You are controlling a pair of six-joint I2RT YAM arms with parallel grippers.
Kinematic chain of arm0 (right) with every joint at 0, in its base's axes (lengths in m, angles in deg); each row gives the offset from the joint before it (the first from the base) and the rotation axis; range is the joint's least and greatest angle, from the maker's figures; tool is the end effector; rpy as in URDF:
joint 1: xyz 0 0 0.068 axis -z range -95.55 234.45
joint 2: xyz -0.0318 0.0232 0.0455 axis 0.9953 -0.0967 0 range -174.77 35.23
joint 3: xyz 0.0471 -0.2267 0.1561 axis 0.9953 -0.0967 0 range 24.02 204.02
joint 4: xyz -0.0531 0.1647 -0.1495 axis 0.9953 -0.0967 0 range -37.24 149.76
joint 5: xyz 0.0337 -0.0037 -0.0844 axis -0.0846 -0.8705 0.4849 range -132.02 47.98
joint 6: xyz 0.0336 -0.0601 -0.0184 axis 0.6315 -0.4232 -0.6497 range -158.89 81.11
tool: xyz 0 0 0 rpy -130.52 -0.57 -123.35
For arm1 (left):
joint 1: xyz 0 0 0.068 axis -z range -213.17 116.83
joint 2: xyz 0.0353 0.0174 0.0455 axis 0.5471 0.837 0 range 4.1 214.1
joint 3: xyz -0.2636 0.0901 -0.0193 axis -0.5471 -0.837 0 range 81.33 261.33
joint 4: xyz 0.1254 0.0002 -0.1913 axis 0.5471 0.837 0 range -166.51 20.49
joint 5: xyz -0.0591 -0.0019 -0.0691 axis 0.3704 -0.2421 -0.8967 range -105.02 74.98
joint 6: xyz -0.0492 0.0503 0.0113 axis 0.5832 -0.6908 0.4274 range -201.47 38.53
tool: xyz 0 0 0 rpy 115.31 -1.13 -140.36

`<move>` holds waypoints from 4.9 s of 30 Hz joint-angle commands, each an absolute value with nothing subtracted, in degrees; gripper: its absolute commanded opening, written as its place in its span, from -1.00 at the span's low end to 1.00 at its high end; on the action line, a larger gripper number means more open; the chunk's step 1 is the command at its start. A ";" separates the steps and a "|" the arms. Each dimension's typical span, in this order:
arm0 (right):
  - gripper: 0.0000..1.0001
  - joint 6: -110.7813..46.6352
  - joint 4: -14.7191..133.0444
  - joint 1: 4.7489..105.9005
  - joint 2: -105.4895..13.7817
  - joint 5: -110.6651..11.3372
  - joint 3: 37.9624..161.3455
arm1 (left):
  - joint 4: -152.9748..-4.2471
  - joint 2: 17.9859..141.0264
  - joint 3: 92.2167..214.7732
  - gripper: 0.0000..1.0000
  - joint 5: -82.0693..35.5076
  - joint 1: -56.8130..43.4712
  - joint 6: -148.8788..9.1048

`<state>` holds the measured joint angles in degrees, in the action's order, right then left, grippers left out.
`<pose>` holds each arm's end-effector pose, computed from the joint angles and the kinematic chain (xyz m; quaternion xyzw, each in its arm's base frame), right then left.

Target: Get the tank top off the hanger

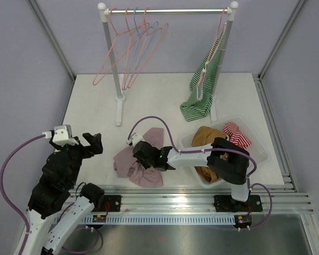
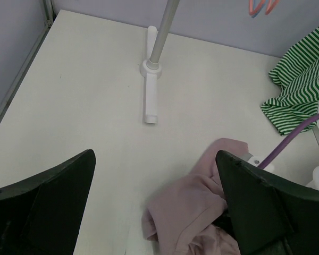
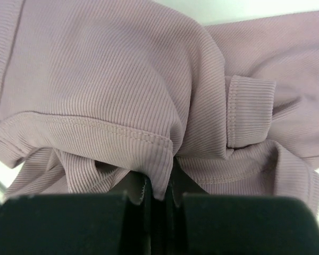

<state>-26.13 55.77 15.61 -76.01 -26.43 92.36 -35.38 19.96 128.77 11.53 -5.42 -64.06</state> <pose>0.1597 0.3689 0.1718 -0.3892 0.8367 0.1423 0.3580 0.0402 0.0084 0.3275 -0.0807 0.7534 -0.0795 0.6477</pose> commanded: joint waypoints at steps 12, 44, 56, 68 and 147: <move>-1.00 -22.81 39.91 15.55 -36.69 -12.07 88.17 | -37.92 18.52 128.43 0.98 11.96 -5.57 -65.29; -1.00 -8.22 6.59 39.36 -19.53 -1.85 90.04 | -37.66 18.86 128.08 0.98 16.44 -5.66 -64.07; -1.00 7.16 19.32 45.25 -33.23 -21.01 67.79 | -37.22 30.72 144.51 0.98 7.05 -6.28 -60.99; 0.55 8.84 0.53 46.13 -16.30 -9.07 80.17 | -46.87 44.43 154.80 0.98 -11.14 -6.10 -59.06; 0.87 -5.66 10.36 46.13 12.90 -46.51 78.86 | -83.54 122.41 214.31 -1.00 1.33 7.70 -76.19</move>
